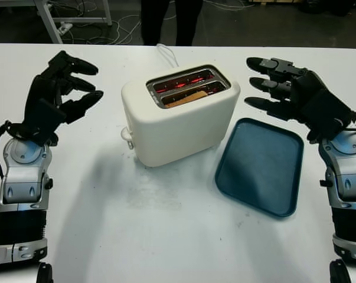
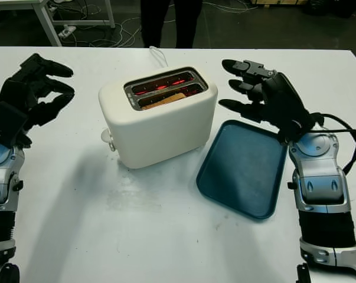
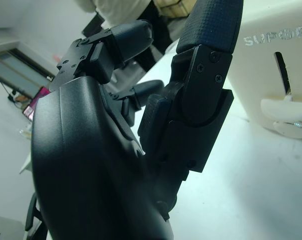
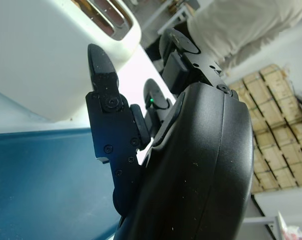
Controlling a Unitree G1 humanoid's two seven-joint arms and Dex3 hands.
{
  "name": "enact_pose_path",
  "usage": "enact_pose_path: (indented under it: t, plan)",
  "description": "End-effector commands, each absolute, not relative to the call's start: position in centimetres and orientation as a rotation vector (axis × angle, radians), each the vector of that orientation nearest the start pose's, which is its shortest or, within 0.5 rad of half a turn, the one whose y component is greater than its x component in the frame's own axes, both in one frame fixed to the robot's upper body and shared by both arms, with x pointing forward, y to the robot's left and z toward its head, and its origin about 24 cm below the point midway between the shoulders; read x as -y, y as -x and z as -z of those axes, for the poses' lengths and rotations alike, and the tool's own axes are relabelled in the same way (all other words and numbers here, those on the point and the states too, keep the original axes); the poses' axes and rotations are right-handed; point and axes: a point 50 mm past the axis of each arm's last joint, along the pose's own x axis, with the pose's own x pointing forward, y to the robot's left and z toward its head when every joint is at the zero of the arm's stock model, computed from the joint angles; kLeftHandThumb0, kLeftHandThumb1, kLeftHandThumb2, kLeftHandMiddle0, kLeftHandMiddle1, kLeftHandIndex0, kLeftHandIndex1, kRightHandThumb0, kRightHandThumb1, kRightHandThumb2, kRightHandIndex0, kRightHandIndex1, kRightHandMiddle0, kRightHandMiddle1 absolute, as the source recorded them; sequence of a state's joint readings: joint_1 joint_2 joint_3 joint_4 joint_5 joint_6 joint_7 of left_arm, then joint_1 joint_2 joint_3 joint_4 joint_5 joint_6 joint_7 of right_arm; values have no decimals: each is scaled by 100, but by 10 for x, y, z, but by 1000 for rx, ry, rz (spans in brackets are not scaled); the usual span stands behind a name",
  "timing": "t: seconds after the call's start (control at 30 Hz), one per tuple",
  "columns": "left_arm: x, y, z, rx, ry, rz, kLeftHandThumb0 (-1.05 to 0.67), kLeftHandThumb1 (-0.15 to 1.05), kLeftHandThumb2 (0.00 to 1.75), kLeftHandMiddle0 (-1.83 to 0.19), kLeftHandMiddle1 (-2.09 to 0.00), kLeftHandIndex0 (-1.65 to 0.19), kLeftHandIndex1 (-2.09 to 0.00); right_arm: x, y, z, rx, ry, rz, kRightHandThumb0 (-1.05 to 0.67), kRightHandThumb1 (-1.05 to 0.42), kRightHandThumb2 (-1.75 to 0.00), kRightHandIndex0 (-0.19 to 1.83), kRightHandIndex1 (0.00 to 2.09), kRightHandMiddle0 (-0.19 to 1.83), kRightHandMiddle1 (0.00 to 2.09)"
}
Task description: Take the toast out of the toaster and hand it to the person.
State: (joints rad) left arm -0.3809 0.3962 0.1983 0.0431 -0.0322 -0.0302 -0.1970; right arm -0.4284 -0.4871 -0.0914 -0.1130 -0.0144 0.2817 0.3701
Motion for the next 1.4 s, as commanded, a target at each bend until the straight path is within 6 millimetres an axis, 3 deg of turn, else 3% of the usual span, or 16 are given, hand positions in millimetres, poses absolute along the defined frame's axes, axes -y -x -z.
enact_pose_path:
  t: [0.0,1.37]
  plan:
    - [-232,-308,-173,381,-367,27,-105,92,21,-27,-146,-24,-138,209,-312,-187,204,520,-242,-35,-92,-1,51,3,45,1]
    - [-236,-307,-169,378,-364,12,-105,92,20,-27,-145,-25,-138,205,-311,-188,212,505,-246,-33,-92,0,51,3,47,1]
